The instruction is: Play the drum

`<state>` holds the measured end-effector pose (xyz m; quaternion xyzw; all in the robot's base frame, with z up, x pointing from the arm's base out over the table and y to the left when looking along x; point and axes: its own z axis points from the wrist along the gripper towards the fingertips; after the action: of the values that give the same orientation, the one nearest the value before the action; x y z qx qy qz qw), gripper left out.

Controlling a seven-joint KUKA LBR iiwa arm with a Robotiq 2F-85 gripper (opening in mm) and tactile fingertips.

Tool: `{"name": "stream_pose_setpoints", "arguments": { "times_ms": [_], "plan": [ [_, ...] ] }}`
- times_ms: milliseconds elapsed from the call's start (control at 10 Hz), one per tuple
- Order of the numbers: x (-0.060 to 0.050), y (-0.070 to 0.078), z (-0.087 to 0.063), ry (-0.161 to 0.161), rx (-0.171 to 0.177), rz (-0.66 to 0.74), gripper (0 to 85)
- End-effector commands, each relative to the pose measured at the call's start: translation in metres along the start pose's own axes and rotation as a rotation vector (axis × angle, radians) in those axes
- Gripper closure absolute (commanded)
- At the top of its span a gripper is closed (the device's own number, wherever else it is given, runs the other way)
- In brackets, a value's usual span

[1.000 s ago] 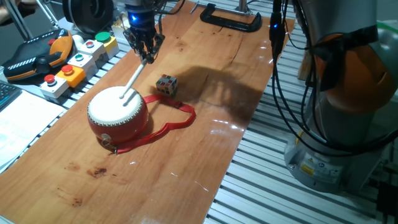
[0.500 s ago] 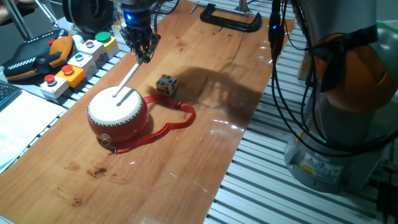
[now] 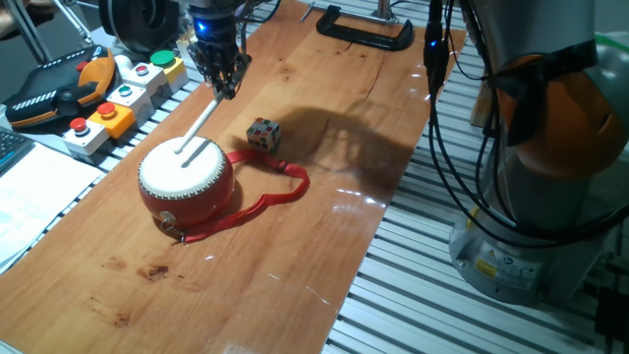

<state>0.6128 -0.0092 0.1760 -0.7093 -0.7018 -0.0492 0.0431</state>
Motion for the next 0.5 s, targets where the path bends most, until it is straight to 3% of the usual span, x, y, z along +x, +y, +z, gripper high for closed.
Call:
{"name": "stream_pose_setpoints", "arguments": {
  "times_ms": [0,400],
  "plan": [
    [0.0005,0.0013,0.0026,-0.003,-0.005,-0.002,84.3],
    [-0.001,0.0044,-0.0006,-0.069,-0.029,-0.041,84.3]
  ]
}}
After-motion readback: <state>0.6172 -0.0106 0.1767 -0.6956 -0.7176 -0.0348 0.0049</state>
